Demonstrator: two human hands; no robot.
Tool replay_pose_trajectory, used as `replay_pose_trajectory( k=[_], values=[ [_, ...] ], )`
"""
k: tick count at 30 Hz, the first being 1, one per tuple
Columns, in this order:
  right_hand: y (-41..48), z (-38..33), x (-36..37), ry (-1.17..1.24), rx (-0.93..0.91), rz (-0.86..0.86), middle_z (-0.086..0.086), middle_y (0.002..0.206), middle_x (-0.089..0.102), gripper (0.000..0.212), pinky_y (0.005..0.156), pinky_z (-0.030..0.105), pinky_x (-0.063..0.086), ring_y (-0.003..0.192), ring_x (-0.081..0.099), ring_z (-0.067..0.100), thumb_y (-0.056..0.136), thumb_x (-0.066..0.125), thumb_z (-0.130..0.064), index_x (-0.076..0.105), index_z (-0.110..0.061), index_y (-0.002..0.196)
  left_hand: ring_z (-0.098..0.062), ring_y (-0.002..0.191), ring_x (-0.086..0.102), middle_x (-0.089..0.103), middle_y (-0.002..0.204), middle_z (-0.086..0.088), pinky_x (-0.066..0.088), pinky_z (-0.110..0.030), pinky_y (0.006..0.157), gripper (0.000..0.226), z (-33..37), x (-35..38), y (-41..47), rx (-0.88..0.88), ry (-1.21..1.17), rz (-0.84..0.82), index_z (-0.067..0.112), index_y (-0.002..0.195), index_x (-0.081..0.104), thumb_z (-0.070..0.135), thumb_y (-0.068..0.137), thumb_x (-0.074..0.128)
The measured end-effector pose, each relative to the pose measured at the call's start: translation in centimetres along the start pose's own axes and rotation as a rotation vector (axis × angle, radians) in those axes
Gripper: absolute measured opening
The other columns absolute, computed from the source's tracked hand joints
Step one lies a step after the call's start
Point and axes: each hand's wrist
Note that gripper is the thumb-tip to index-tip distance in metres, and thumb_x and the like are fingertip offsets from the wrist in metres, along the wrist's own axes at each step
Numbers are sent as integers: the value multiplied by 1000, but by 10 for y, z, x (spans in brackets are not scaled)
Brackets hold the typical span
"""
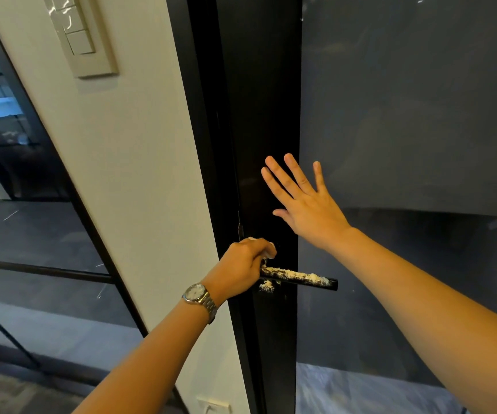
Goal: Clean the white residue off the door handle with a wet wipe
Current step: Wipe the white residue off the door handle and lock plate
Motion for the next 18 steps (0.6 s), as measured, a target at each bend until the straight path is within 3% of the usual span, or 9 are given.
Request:
replay_pose_trajectory(
  k=[2,5,9,15,18],
  values=[
    [0,0,0,3,0,0,6,156,17,77,108,57,9,142,5,27,86,54,-40,15,-14,147,-10,61,53,60,87,9,44,-11,57,22,0,-2,-9,-28,-69,20,15,113,52,16,98,35],
    [0,0,0,4,2,5,6,156,17,77,108,58,9,142,6,27,86,55,-40,15,-14,147,-23,73,64,68,98,5,51,-23,68,24,-3,1,-15,-71,-143,133,16,110,53,21,99,32],
    [0,1,1,13,-6,7,6,155,17,76,107,58,8,142,4,27,87,52,-38,14,-14,147,2,80,62,71,94,2,43,2,73,15,-7,9,-3,-179,-210,258,14,102,64,16,90,56],
    [0,1,2,21,-6,0,6,156,15,75,108,58,8,143,5,26,88,51,-39,12,-14,148,-6,76,55,69,92,-9,36,7,67,17,-3,9,18,-154,-68,330,6,99,68,9,83,64],
    [0,1,2,19,-6,-2,6,156,15,74,108,58,8,143,6,28,88,50,-39,13,-15,148,-8,79,54,65,96,-10,38,-1,68,21,-4,3,27,-142,23,299,4,100,66,11,80,68]
  ],
)
Point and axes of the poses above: each hand's wrist, its own y-axis towards the middle knuckle, its own x-axis out of the palm, z = x × y
